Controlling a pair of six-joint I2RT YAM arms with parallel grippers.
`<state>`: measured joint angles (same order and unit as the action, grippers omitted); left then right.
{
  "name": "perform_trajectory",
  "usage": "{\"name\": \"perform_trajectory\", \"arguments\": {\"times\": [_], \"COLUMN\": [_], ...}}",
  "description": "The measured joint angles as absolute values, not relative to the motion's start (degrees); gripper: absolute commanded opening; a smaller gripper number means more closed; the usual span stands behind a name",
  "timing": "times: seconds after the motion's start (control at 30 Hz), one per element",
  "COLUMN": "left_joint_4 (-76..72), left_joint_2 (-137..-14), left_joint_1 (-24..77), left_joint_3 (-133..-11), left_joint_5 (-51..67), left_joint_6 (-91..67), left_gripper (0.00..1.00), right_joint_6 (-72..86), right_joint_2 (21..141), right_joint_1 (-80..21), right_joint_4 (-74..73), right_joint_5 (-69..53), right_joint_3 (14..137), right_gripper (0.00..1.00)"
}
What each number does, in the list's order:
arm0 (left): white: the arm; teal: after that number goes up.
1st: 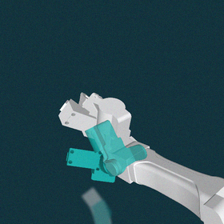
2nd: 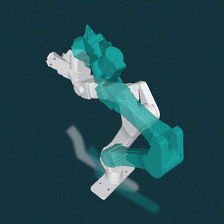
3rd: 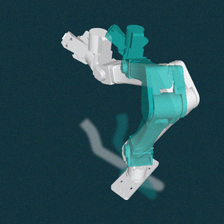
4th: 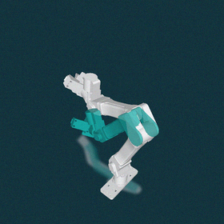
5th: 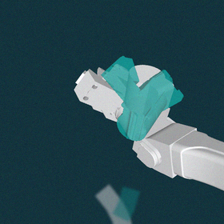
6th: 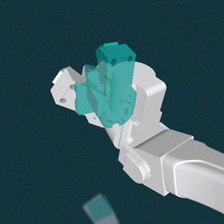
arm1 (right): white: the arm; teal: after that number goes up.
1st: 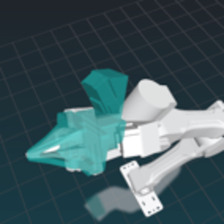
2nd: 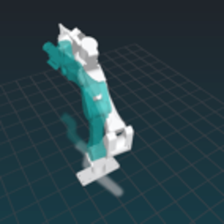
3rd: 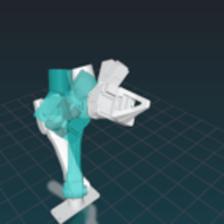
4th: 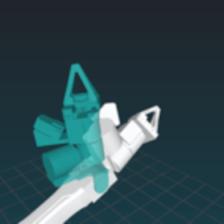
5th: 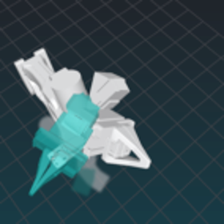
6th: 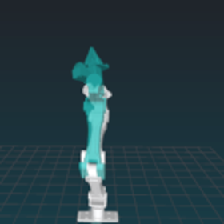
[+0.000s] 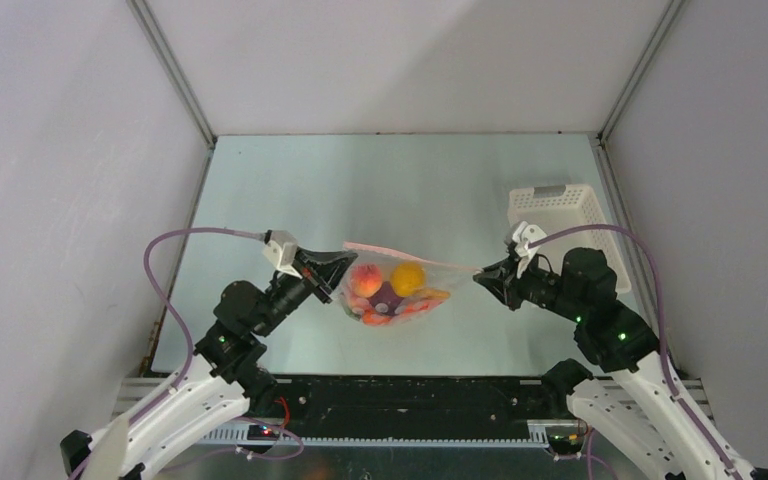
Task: Place the food in the zip-top bag and seal the zipper
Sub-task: Zip the zipper food storage bag at the center of the board, then place the zipper food storage bag at the center of the board.
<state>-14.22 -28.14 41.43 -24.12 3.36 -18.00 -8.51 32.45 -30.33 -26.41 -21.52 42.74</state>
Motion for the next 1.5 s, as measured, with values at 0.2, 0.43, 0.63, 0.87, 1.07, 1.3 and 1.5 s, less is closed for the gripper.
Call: {"name": "perform_trajectory", "arguments": {"times": [0.2,0.43,0.63,0.87,1.07,1.3,1.5], "left_joint_4": [-13.39,-12.73,-8.21,-2.81,-2.81,-3.38,-1.41], "left_joint_2": [-25.54,-24.23,-33.01,-54.59,-71.92,-84.2,-81.17], "left_joint_1": [41.41,41.39,41.41,39.22,30.55,28.25,28.25], "left_joint_3": [-24.05,-24.14,-28.38,-39.72,-48.18,-56.51,-57.78], "left_joint_5": [5.87,9.17,-0.56,-13.23,-11.4,-4.14,-5.04], "left_joint_6": [-18.06,-20.6,-25.89,-31.51,-35.53,-37.15,-36.1], "left_gripper": [0.0,0.0,0.02,0.08,0.24,0.99,1.0], "right_joint_6": [-8.64,-7.9,-4.78,2.44,6.24,6.17,5.54], "right_joint_2": [28.14,21.21,30.22,49.06,60.12,67.07,63.13], "right_joint_1": [-29.71,-29.52,-29.23,-21.67,-13.54,-12.14,-12.08], "right_joint_4": [-28.25,-28.47,-28.14,-22.55,-14.37,-5.72,-6.37], "right_joint_5": [-27.88,-33.74,-26.7,-14.39,-9.02,-6.59,-6.2], "right_joint_3": [42.59,42.3,42.3,42.15,42.0,42.98,44.47], "right_gripper": [0.0,0.0,0.0,0.0,0.2,0.99,0.99]}}
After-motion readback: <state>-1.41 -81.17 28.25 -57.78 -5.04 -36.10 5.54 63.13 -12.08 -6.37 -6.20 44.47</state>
